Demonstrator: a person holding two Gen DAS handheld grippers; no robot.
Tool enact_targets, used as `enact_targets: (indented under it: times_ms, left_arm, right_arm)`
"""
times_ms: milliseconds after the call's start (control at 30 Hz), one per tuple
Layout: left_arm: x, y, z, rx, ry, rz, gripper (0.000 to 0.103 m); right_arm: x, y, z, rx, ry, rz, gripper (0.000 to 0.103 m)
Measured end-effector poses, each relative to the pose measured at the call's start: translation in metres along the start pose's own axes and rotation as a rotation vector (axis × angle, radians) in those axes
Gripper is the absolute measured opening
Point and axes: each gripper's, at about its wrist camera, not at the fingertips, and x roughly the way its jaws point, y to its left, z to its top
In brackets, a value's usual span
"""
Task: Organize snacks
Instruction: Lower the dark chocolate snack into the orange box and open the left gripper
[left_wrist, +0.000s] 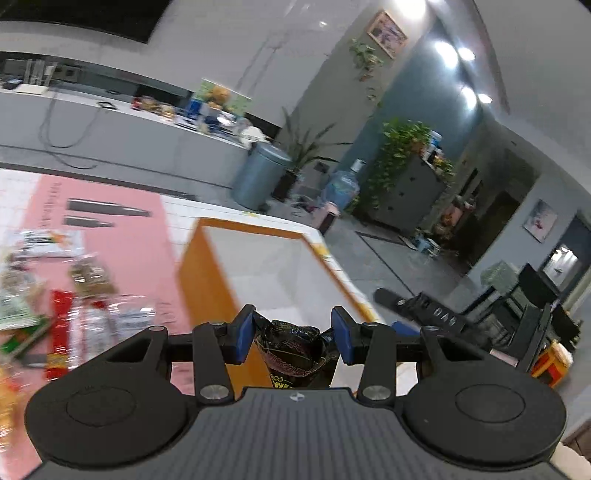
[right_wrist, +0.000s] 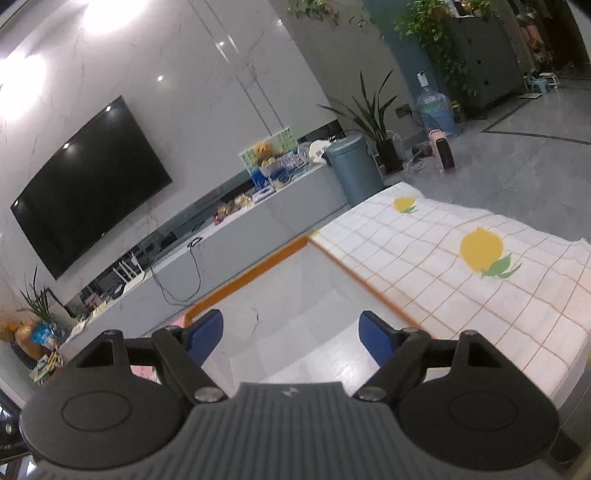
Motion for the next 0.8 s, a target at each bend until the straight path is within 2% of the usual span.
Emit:
enact_targets:
  times_ms: [200,400,533,800]
  left_arm:
    - [0.057,-0.029,0.009,0.061,0.073,-0.003,0.050]
    - [0.113,-0.046,0.003,0.115,0.156,0.052,0.050]
    - [0.135,-0.052,-0.009,0.135,0.222,0.078,0.050]
    - [0.151,-0.056,-0.029,0.156,0.293,0.101,0.050]
  right_arm:
    - [-0.012,-0.009,0.007,0.008,-0.040,-0.012,0.077]
    - [-0.019,-0.016,0.009,0.037,-0.064,0.003,0.076]
    - [-0.021,-0.015,0.011,0.023,-0.072,-0.006,0.076]
    - [-0.021,-0.015,0.011,0.031,-0.061,-0.012,0.076]
